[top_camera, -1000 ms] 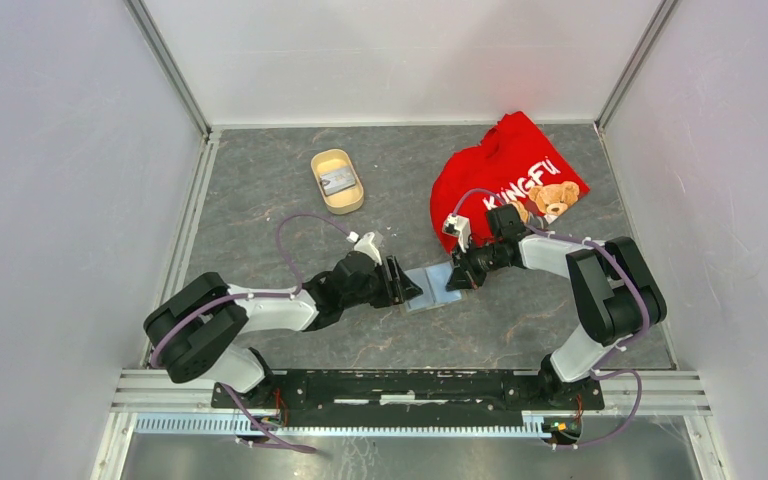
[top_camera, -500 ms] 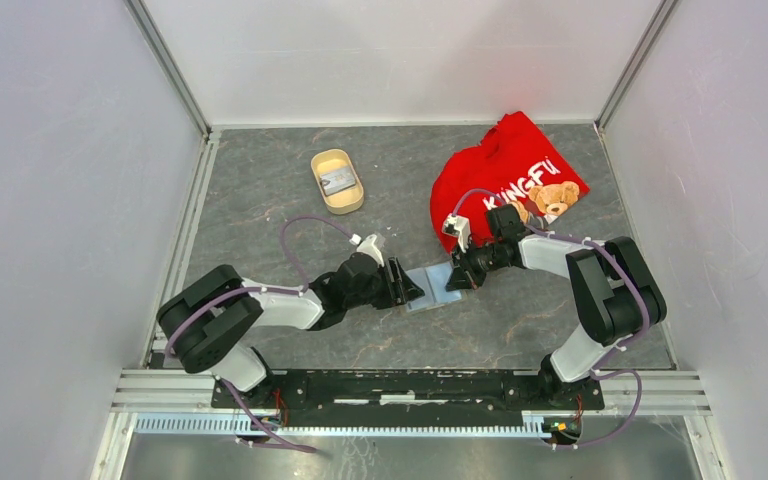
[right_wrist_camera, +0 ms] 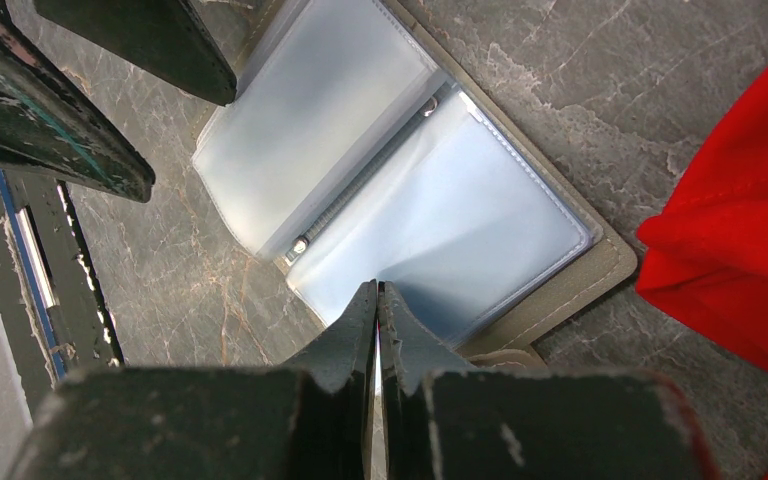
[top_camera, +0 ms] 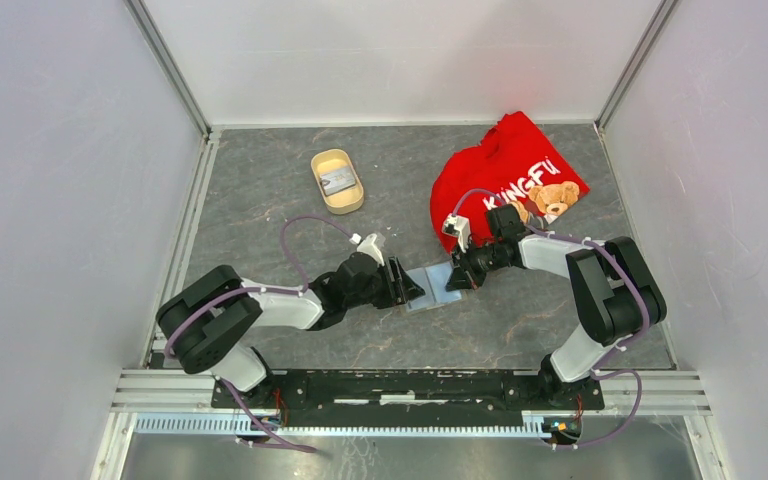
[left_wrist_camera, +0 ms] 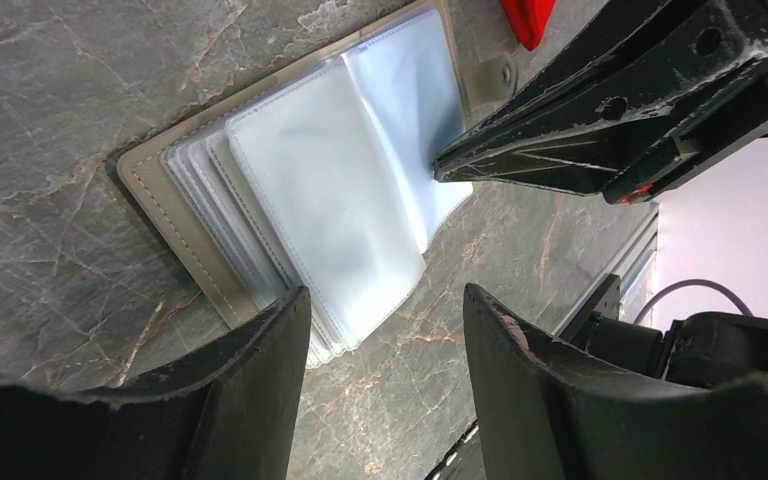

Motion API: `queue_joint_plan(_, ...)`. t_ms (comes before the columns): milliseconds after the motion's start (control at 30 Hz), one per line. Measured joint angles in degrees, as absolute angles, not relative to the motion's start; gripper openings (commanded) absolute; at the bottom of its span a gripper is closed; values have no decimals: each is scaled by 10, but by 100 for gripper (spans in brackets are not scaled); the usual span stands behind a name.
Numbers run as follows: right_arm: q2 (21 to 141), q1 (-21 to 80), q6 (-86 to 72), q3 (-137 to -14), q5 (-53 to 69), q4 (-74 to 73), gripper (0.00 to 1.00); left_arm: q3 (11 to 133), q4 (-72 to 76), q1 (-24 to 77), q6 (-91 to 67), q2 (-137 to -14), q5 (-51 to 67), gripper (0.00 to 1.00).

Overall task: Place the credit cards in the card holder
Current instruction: Open the card holder at the center of the board.

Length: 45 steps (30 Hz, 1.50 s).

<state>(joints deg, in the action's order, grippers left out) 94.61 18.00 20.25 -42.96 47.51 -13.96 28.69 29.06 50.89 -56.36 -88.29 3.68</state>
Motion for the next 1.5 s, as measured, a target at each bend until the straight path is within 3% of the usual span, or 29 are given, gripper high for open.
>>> queue_joint_plan(1500, 948, 184, 204, -432, 477, -143, 8, 323, 309, 509, -564, -926, 57, 64)
